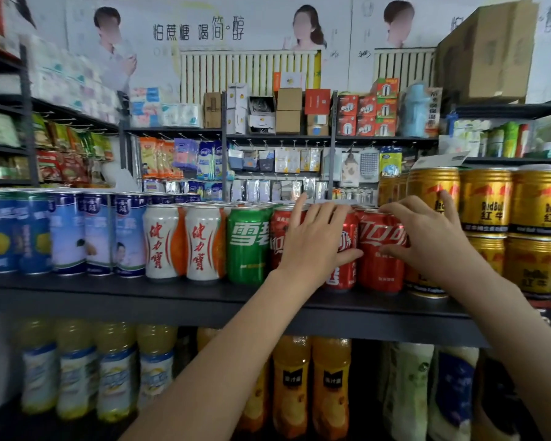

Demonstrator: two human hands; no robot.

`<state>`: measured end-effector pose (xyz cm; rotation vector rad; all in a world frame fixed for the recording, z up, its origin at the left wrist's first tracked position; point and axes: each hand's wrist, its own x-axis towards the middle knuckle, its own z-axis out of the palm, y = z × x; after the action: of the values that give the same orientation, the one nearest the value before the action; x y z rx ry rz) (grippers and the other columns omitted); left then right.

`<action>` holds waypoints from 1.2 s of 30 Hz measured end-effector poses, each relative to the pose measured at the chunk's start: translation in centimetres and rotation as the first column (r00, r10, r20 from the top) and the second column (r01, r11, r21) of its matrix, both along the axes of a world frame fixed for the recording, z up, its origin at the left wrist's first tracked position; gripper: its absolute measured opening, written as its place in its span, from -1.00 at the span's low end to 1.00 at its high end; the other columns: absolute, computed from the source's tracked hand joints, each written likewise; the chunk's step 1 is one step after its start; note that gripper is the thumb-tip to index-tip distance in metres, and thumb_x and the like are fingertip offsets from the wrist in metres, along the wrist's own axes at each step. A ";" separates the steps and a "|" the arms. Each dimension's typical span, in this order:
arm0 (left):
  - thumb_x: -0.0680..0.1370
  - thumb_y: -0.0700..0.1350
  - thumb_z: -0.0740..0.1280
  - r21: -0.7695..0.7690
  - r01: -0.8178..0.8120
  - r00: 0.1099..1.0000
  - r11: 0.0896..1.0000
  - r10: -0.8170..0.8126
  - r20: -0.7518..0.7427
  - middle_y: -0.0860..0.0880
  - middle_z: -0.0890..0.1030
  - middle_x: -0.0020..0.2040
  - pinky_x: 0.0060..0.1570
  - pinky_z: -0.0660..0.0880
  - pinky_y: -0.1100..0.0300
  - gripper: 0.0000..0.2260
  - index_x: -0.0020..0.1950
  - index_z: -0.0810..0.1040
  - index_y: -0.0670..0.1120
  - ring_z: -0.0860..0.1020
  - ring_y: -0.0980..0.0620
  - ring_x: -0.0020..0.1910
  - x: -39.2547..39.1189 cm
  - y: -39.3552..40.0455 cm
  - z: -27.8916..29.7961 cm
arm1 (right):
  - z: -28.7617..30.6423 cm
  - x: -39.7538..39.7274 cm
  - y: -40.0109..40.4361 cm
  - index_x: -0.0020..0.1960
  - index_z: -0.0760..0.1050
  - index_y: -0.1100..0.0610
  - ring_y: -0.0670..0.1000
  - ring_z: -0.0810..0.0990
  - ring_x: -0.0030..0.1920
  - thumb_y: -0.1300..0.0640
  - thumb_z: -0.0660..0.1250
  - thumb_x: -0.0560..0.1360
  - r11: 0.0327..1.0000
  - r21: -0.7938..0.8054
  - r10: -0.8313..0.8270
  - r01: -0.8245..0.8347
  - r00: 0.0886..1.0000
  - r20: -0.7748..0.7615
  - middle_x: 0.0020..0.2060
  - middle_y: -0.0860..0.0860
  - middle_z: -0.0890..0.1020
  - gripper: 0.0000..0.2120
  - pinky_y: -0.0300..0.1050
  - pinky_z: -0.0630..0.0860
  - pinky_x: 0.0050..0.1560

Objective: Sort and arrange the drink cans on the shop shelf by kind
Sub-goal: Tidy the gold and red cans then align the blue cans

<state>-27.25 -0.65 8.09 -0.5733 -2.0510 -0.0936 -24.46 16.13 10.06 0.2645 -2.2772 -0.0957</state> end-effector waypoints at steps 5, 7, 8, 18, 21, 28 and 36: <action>0.45 0.23 0.30 0.020 0.006 0.998 1.000 -0.007 0.069 0.01 0.36 0.38 0.34 -0.34 0.13 -0.36 0.43 0.24 -0.03 0.26 0.02 0.41 0.7 -0.2 0.2 | -0.9 -0.1 -0.4 0.42 0.27 0.06 0.06 0.37 0.34 -0.01 0.37 0.45 0.998 -0.055 0.019 -0.022 0.999 -0.048 0.28 0.04 0.42 -0.40 0.12 -0.22 0.44; 0.45 0.23 0.29 0.024 0.004 0.996 1.000 -0.005 0.084 0.02 0.34 0.39 0.35 -0.34 0.14 -0.35 0.44 0.22 -0.02 0.24 0.03 0.42 0.8 -0.4 0.2 | -1.5 0.0 -0.6 0.43 0.25 0.06 0.06 0.36 0.35 0.00 0.37 0.45 0.996 -0.073 0.050 -0.054 0.997 -0.065 0.29 0.04 0.43 -0.39 0.10 -0.22 0.44; 0.46 0.23 0.29 0.022 -0.006 0.996 1.000 0.004 0.087 0.02 0.33 0.41 0.37 -0.33 0.13 -0.34 0.45 0.20 -0.01 0.22 0.03 0.43 0.8 -0.4 0.1 | -1.8 0.1 -0.6 0.44 0.23 0.06 0.06 0.35 0.36 0.01 0.37 0.45 0.993 -0.087 0.077 -0.083 0.994 -0.074 0.30 0.04 0.43 -0.38 0.09 -0.22 0.44; 0.51 0.12 0.26 0.239 0.148 0.989 0.960 -0.138 -0.055 0.03 0.22 0.46 0.44 -0.20 0.12 -0.41 0.48 0.13 0.00 0.13 0.07 0.46 3.2 6.2 0.3 | -1.4 3.2 9.4 0.37 0.30 0.15 0.09 0.30 0.34 0.25 0.34 0.48 0.784 -0.498 0.202 -0.371 0.911 -0.360 0.30 0.12 0.36 -0.51 -0.19 0.17 0.28; 0.52 0.05 0.29 0.265 0.181 0.982 0.947 -0.159 -0.105 -0.01 0.22 0.47 0.46 -0.02 0.01 -0.42 0.48 0.16 -0.01 0.15 0.01 0.46 3.0 11.4 0.2 | -1.4 3.3 14.3 0.38 0.30 0.15 0.11 0.31 0.32 0.26 0.33 0.49 0.737 -0.593 0.141 -0.325 0.931 -0.336 0.30 0.16 0.35 -0.52 -0.26 0.17 0.18; 0.53 0.10 0.25 0.475 -0.090 0.994 0.876 0.106 -0.009 -0.15 0.10 0.50 0.40 0.06 -0.08 -0.42 0.49 0.05 0.16 0.16 -0.15 0.44 0.6 17.6 0.4 | -1.8 -0.2 20.1 0.50 0.03 -0.10 0.01 0.41 0.30 0.15 0.34 0.49 0.565 -0.696 0.514 -0.444 0.849 -0.125 0.31 -0.09 0.36 -0.29 0.11 0.41 0.28; 0.54 0.05 0.25 0.488 -0.210 0.971 0.847 0.240 -0.001 -0.20 0.25 0.42 0.39 0.06 -0.07 -0.44 0.48 0.10 0.13 0.24 -0.15 0.41 0.1 17.9 0.1 | -2.2 -1.9 20.2 0.51 0.00 -0.07 0.07 0.44 0.30 0.12 0.35 0.48 0.511 -0.715 0.543 -0.477 0.824 -0.162 0.36 0.06 0.41 -0.26 0.16 0.44 0.25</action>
<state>-27.19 17.27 8.23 -0.0176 -1.9184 -0.4346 -26.35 36.33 7.88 0.5003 -2.0159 1.1588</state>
